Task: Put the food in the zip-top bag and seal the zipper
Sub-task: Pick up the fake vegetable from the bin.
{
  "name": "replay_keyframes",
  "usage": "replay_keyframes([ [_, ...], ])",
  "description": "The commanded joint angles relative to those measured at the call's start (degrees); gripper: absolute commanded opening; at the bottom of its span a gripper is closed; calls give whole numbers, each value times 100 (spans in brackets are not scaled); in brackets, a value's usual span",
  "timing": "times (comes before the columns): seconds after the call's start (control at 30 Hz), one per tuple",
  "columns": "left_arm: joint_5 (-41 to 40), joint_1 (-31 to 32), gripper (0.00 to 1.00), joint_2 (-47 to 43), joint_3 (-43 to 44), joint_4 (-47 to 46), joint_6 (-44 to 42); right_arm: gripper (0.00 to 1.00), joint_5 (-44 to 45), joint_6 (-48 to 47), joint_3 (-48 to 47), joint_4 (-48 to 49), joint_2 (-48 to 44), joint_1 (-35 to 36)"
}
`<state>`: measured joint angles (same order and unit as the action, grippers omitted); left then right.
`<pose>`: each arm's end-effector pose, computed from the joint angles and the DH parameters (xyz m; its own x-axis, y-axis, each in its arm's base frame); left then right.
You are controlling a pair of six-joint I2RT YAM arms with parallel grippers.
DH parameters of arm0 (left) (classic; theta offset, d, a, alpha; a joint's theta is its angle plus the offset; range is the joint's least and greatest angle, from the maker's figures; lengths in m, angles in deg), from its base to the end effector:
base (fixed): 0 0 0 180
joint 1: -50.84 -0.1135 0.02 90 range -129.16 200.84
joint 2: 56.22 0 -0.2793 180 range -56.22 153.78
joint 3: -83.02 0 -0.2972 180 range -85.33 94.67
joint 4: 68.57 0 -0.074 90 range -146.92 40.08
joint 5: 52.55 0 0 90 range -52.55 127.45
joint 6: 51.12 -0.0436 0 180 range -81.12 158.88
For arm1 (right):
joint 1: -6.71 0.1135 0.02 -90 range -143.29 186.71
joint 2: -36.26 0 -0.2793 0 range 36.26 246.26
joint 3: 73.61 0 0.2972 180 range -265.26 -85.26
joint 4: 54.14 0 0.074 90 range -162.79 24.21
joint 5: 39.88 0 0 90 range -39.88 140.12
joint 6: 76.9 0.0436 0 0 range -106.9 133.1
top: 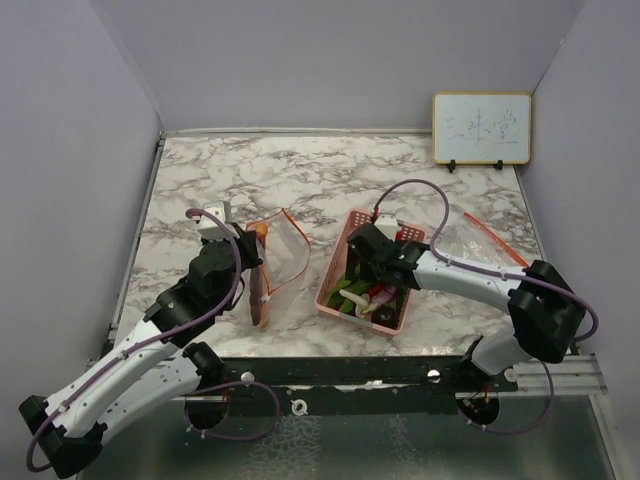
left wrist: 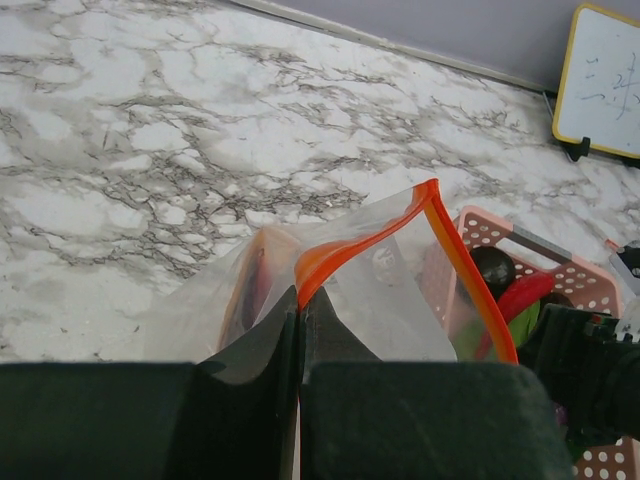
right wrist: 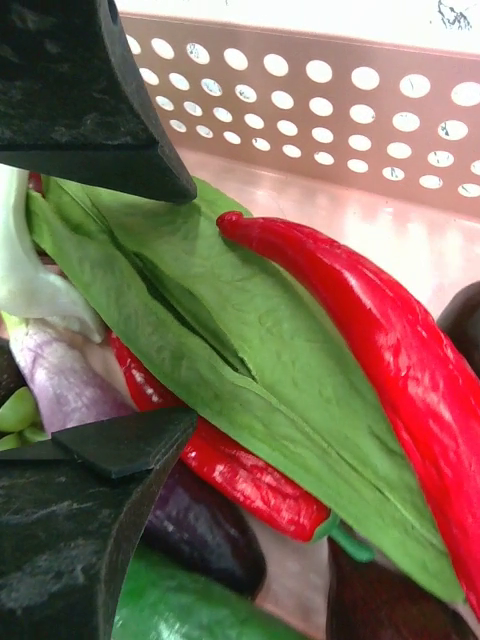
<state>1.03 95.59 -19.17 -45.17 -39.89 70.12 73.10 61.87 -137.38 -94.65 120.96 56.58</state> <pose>0.1534 -0.1156 0.3313 -0.2276 -0.3620 -0.9040 0.0458 0.9233 -0.3813 0.2234 0.2386 0.1852 -0.8120 0.1110 -0.5730 0.0411 0.9902 0.1335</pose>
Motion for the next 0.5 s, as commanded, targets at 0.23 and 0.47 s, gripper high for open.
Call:
replay_keyframes([
  [0.23,165,-10,0,-175,-177,-114,-22,59,-52,233,48,453,702,-82],
  [0.47,111,-10,0,-318,-219,-54,-14,23,108,222,70,242,-30,-82],
])
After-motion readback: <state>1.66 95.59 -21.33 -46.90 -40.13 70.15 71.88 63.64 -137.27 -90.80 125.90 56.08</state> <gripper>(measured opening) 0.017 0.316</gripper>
